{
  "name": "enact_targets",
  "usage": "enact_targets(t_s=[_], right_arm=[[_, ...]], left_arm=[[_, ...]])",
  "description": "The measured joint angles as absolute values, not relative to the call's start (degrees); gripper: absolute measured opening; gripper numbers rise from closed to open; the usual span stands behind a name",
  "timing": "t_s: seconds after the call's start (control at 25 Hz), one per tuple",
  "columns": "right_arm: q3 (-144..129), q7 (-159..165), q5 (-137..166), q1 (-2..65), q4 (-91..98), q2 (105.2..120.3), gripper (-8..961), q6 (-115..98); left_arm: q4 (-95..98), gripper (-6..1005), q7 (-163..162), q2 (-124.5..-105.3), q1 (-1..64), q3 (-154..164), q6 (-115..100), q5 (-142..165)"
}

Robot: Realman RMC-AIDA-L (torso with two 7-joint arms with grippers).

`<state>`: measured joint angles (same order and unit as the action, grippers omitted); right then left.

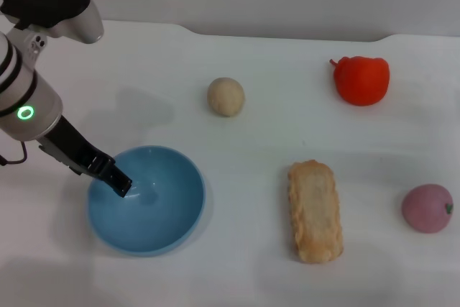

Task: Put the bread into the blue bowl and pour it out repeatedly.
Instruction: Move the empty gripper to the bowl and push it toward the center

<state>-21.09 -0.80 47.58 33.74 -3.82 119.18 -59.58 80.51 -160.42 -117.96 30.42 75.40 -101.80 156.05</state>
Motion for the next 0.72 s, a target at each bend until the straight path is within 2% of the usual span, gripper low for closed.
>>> enact_targets(t_s=[0.72], right_arm=[[-21.0,-0.8,47.2,33.4,-3.3,119.18,509,-59.6]], left_arm=[[64.4,872,-156.2,-117.92,34.2,76.8,-89.3,156.3]])
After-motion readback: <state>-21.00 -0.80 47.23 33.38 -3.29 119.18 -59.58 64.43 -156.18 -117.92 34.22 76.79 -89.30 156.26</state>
